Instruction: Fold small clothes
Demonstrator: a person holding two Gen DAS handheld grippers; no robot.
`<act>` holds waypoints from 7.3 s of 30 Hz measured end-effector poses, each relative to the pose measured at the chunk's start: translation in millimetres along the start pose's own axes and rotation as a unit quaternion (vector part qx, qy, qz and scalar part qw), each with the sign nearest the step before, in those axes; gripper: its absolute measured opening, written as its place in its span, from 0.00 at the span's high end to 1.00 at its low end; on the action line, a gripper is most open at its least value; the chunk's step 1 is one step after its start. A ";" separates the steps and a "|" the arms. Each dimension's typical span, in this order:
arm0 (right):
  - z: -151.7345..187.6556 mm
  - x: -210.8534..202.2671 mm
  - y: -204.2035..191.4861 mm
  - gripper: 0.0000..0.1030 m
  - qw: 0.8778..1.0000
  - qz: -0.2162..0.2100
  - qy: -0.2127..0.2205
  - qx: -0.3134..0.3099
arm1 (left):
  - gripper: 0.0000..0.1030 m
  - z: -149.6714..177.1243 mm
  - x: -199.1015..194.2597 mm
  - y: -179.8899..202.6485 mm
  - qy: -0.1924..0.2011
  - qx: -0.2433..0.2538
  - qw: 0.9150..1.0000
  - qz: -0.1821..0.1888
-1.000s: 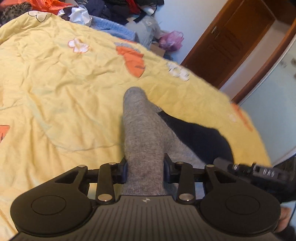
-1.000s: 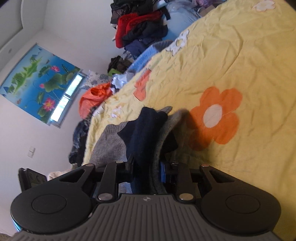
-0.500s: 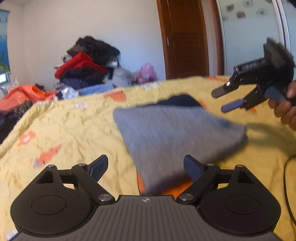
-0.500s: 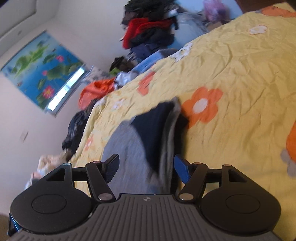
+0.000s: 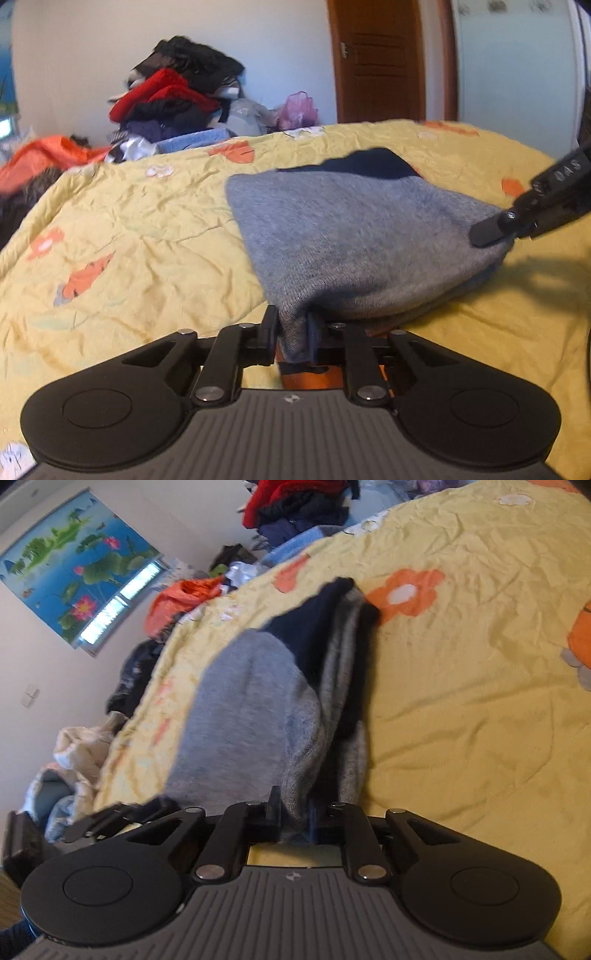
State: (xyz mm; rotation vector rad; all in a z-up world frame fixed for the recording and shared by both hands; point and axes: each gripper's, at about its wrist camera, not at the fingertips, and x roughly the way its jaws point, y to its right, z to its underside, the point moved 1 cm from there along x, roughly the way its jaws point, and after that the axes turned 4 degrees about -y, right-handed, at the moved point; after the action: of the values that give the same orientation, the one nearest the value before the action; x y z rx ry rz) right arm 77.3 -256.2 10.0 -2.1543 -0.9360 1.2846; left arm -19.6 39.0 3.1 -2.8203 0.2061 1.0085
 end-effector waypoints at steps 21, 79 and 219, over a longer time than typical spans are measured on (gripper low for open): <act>-67.8 25.7 31.2 0.21 0.996 0.058 0.036 0.058 | 0.00 -14.9 36.7 -59.7 -0.067 -0.299 0.941 0.142; 17.8 32.1 19.8 0.80 0.986 -0.083 -0.076 0.121 | 0.86 -11.2 19.4 -53.4 -0.148 -0.311 0.917 0.200; 169.8 -10.7 -87.8 0.00 0.936 0.299 0.124 -0.138 | 0.00 72.0 -55.1 49.1 -0.036 -0.086 0.995 -0.036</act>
State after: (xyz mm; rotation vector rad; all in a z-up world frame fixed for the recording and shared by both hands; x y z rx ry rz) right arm -105.0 -198.8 -2.1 -2.8860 -0.3741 1.1313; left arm -114.9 8.0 -21.1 -2.9117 0.0110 1.1626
